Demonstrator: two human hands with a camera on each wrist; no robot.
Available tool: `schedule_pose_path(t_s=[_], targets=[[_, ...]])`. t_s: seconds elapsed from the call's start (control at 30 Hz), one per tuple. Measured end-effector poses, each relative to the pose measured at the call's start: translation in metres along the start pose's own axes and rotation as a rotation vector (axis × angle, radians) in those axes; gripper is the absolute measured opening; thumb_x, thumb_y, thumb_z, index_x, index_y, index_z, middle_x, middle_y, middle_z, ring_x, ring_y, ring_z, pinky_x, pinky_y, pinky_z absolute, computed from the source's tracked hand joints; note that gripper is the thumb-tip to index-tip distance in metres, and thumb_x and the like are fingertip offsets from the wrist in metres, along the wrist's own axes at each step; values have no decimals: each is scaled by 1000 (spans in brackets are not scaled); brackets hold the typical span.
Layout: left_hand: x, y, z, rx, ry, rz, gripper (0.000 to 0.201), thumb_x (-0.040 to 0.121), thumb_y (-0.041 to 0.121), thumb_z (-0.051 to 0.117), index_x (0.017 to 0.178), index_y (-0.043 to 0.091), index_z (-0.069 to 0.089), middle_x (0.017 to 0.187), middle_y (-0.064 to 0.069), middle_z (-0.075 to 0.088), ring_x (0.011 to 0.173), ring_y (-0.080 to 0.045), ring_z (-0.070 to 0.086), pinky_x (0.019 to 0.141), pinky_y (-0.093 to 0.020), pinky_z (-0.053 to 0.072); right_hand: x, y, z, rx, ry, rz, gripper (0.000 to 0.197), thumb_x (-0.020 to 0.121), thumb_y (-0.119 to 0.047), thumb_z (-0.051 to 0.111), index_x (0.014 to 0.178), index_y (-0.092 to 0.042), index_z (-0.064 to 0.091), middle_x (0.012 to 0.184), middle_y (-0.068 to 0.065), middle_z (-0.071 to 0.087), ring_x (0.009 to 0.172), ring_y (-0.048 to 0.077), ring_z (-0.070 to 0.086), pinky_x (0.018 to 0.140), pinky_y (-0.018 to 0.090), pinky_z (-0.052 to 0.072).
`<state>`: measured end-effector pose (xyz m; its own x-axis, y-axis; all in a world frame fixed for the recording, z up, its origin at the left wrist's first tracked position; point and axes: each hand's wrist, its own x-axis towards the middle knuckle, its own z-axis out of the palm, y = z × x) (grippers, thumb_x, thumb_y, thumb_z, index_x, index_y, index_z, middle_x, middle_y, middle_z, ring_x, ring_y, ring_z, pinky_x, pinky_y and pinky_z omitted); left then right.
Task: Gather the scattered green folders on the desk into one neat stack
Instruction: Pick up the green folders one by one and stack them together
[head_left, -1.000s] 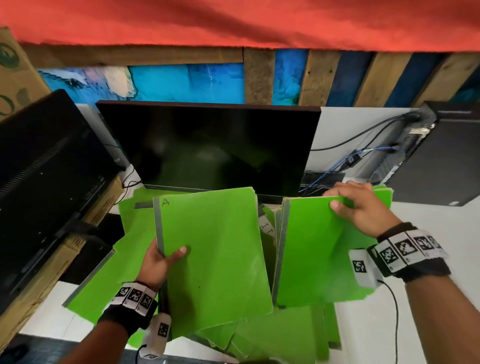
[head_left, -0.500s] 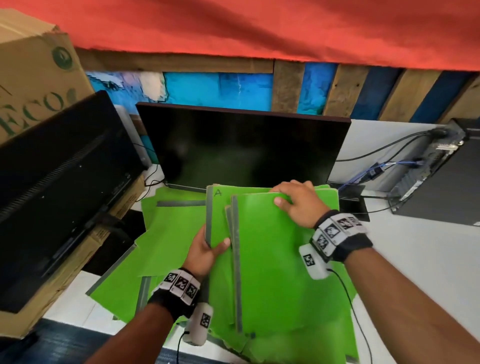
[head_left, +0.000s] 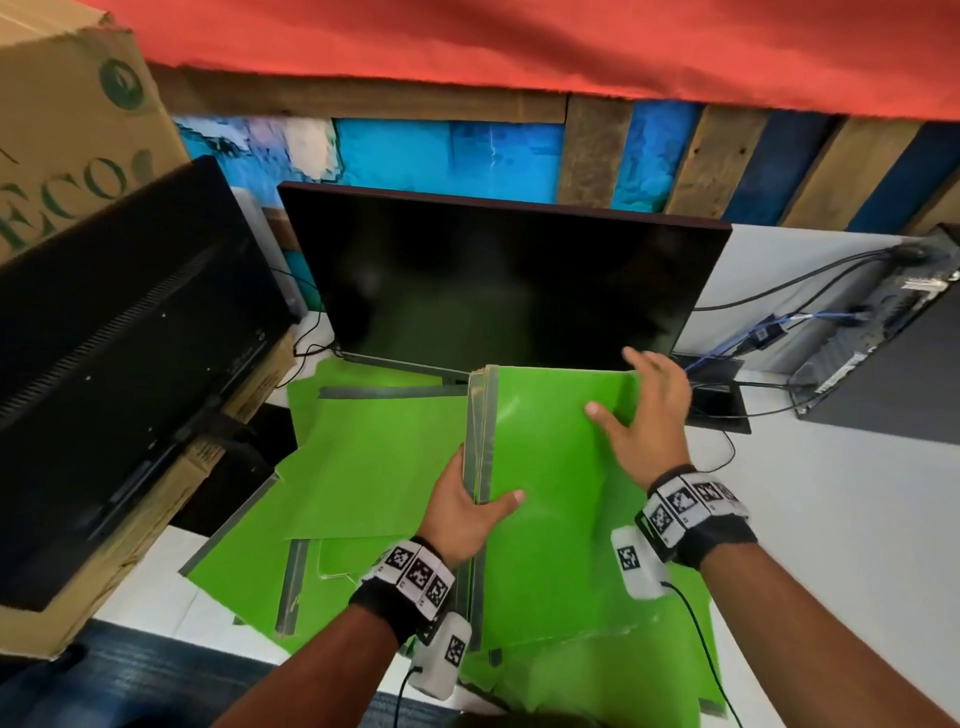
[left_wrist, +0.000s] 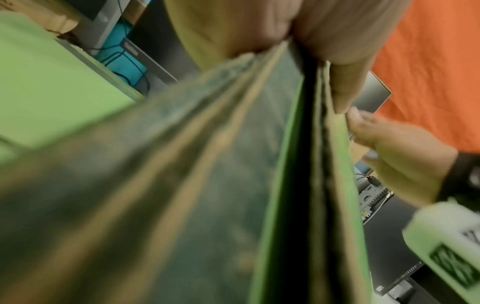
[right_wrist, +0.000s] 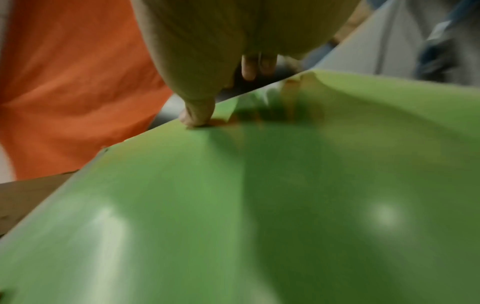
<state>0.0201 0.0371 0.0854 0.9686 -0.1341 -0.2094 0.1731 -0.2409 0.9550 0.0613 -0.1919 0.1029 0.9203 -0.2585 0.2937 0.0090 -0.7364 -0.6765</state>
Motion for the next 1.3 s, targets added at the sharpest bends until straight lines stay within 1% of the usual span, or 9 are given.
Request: schedule_pose_path(t_s=[0.2, 0.4, 0.53, 0.7, 0.83, 0.93, 1.0, 1.13, 1.3], targets=[[3, 3, 19, -119, -38, -33, 66, 76, 14, 77, 127, 29, 37, 111, 19, 51, 110, -3, 51, 107, -28, 34, -74, 77, -17, 419, -210, 570, 98, 66, -79, 50, 140, -16, 38, 136, 4, 49, 125, 20, 46, 106, 34, 32], [4, -2, 58, -121, -217, -109, 81, 85, 22, 68, 149, 20, 19, 131, 14, 34, 133, -11, 30, 114, -36, 23, -103, 109, -33, 487, -133, 722, 45, 85, -52, 55, 117, -20, 59, 121, 6, 64, 106, 21, 56, 100, 40, 40], [15, -13, 76, -65, -218, -88, 76, 85, 31, 68, 147, 24, 24, 141, 8, 42, 134, -14, 37, 113, -38, 29, -114, 131, -46, 643, -46, 759, 65, 49, -72, 73, 97, -28, 71, 102, -2, 74, 102, 25, 66, 96, 47, 47], [33, -25, 89, -26, -254, -87, 70, 84, 34, 68, 143, 24, 32, 136, 11, 47, 129, -13, 41, 112, -38, 31, -124, 148, -44, 715, -37, 821, 77, 39, -73, 77, 104, -31, 67, 108, 0, 72, 103, 27, 66, 96, 50, 47], [71, -30, 68, 165, -434, -87, 48, 92, 37, 55, 135, 21, 42, 132, 7, 51, 126, -20, 49, 103, -38, 42, -124, 150, -37, 785, 84, 889, 43, 64, -44, 79, 98, -20, 70, 99, 7, 74, 96, 30, 67, 90, 47, 50], [116, -43, 19, 379, -125, -35, 37, 90, 31, 61, 123, 17, 53, 126, -1, 56, 117, -23, 54, 101, -42, 45, -124, 154, -34, 760, 125, 939, 14, 84, -15, 67, 98, -15, 65, 97, 11, 70, 87, 27, 64, 76, 35, 50], [136, -56, -19, 636, 54, -86, 52, 83, 25, 70, 129, 14, 50, 137, -10, 51, 127, -27, 46, 108, -40, 37, -130, 169, -30, 720, 138, 979, 8, 87, -10, 63, 93, -15, 65, 99, 13, 69, 89, 29, 63, 85, 42, 50], [135, -86, -68, 973, -119, -266, 101, 72, 40, 78, 150, 21, 17, 158, -7, 20, 144, -29, 24, 116, -46, 27, -142, 190, -25, 599, 138, 1020, 5, 88, -17, 63, 90, -13, 64, 105, 18, 69, 89, 30, 63, 88, 44, 49], [107, -102, -65, 1113, -199, -167, 110, 59, 62, 76, 147, 34, 17, 149, -2, 34, 135, -26, 36, 108, -50, 38, -145, 198, -23, 507, 185, 1046, 20, 90, -18, 60, 104, -4, 63, 95, 14, 64, 86, 27, 59, 79, 32, 42]])
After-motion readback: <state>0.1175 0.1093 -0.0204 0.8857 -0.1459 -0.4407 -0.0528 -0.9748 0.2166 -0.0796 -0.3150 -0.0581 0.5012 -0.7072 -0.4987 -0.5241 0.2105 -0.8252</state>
